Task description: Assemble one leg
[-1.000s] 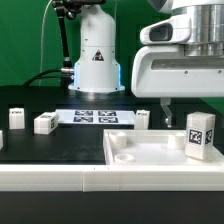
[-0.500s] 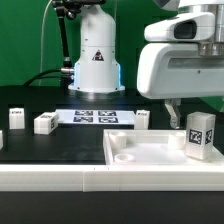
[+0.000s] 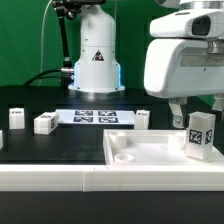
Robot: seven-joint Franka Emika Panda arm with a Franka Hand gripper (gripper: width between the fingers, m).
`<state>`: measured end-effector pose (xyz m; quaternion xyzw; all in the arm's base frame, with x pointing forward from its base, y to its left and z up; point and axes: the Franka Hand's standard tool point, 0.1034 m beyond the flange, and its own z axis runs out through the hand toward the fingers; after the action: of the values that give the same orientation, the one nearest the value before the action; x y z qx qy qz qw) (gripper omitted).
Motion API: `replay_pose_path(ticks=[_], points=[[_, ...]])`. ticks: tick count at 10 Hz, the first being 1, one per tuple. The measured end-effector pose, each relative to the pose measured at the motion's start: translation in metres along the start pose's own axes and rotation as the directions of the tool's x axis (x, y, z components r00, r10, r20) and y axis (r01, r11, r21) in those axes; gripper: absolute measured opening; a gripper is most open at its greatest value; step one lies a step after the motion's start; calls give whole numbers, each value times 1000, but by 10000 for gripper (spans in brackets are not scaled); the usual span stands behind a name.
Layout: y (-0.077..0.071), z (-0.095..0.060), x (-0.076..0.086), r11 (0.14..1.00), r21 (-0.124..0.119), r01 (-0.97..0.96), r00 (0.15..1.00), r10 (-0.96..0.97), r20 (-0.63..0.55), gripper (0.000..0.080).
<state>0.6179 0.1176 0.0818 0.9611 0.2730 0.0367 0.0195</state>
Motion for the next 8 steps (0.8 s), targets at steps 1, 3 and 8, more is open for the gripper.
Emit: replay_pose_path(ticks=[1,3,8], points=[[0,0,0,1000,0,0,1000,0,0,470],[0,0,0,1000,1,-22,1000,22,1,290],[-4,1,0,890,28,-455,890,455,6,290]])
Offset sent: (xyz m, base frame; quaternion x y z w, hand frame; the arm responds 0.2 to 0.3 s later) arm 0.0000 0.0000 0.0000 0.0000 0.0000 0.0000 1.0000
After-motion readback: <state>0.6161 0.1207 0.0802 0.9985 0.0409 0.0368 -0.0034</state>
